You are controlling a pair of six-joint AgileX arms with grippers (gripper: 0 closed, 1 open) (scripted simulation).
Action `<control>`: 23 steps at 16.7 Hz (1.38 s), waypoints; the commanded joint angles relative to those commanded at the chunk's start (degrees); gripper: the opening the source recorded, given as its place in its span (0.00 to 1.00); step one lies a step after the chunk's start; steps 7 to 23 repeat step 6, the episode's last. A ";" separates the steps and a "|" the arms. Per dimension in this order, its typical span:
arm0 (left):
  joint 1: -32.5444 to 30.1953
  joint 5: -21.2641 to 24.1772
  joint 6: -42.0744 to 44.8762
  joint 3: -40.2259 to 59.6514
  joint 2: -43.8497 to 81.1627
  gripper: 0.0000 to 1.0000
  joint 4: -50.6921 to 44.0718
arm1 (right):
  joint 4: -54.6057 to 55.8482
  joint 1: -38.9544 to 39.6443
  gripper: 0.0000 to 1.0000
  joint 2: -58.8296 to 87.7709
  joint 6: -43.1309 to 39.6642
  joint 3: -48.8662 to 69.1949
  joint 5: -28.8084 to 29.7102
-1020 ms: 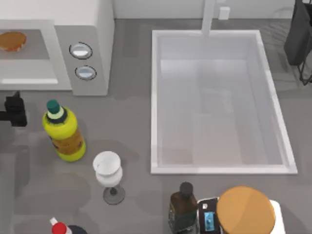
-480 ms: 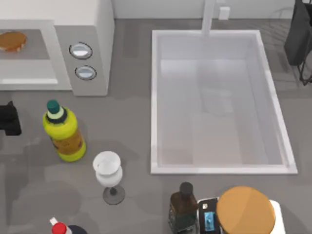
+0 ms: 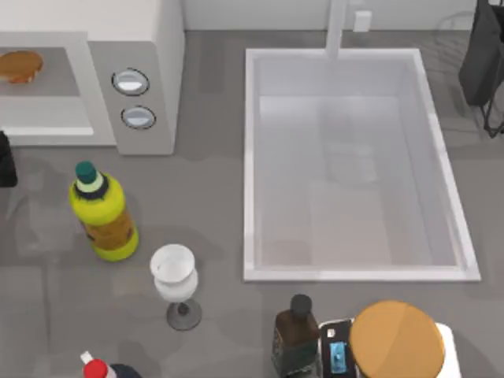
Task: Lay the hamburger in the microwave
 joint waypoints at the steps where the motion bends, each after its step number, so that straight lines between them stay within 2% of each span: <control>1: -0.02 0.00 -0.01 0.85 -2.20 1.00 -3.17 | 0.00 0.00 1.00 0.00 0.00 0.00 0.00; 5: -0.11 0.06 -0.05 3.19 -7.93 1.00 -9.80 | 0.00 0.00 1.00 0.00 0.00 0.00 0.00; 23: -0.11 0.06 -0.05 3.25 -8.07 1.00 -9.95 | 0.00 0.00 1.00 0.00 0.00 0.00 0.00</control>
